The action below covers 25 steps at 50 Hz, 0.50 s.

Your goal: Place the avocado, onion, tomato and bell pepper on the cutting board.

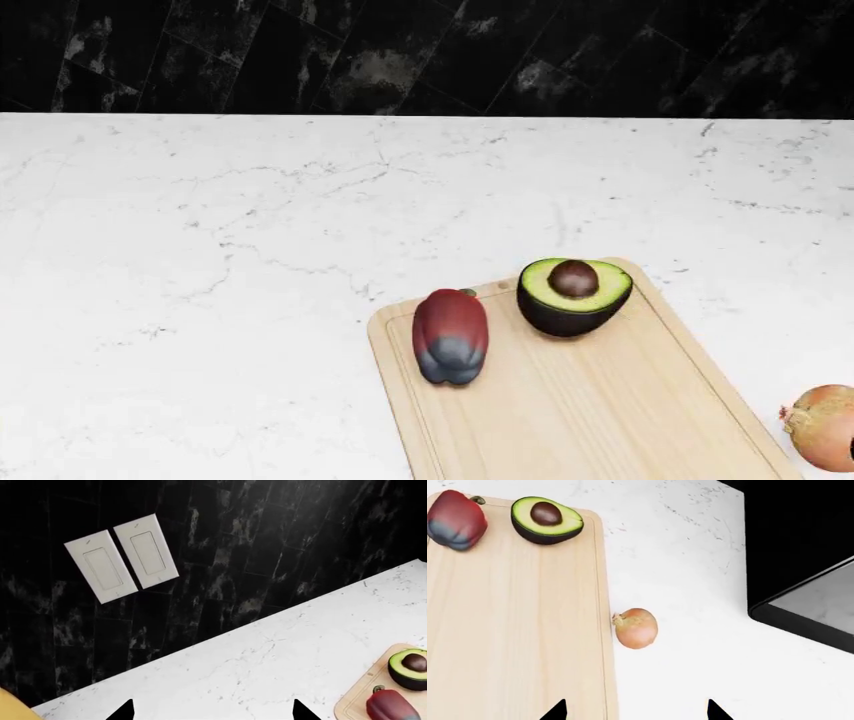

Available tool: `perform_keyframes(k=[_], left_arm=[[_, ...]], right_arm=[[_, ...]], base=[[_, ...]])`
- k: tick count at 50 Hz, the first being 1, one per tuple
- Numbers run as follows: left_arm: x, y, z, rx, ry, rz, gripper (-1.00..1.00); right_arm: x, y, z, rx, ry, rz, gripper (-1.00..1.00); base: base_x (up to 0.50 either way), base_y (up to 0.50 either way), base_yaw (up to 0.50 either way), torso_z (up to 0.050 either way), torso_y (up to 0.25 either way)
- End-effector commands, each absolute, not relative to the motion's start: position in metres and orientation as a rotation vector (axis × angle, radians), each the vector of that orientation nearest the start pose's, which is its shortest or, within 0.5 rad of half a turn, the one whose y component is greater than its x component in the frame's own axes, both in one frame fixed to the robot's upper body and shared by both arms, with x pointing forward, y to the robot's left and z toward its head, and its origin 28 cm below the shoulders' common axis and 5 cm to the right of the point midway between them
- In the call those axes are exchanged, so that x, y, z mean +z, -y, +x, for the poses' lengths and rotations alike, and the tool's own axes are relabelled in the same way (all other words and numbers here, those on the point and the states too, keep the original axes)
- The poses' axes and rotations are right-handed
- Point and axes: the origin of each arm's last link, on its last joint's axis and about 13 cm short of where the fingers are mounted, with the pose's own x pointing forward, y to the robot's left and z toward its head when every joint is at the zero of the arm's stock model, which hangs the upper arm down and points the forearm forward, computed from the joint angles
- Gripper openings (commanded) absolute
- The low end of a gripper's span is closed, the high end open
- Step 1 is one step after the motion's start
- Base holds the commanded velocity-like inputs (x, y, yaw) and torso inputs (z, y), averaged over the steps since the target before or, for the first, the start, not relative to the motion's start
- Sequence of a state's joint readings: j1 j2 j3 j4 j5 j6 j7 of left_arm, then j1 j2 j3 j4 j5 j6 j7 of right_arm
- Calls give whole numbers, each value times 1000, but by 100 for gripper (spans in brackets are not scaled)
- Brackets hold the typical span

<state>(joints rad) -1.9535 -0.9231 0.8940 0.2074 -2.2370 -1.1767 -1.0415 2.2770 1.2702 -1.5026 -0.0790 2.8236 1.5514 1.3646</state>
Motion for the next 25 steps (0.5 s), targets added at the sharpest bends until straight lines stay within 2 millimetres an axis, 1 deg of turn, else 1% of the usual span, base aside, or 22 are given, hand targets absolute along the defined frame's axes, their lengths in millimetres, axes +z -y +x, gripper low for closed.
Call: perform_keyframes(k=[1, 8, 12, 25], left_arm=[[407, -250, 188, -259, -122, 311, 100], [408, -250, 187, -259, -120, 313, 100], [409, -250, 187, -259, -118, 315, 100], [413, -250, 186, -257, -110, 320, 100]], right_arm=[[378, 219, 134, 122, -828, -432, 100], [376, 213, 125, 183, -883, -469, 100], [378, 212, 118, 184, -887, -482, 100], [369, 209, 112, 220, -923, -527, 100]], base=[[0, 0, 0, 0, 0], [0, 0, 0, 0, 0], [0, 0, 0, 0, 0], [0, 0, 0, 0, 0]])
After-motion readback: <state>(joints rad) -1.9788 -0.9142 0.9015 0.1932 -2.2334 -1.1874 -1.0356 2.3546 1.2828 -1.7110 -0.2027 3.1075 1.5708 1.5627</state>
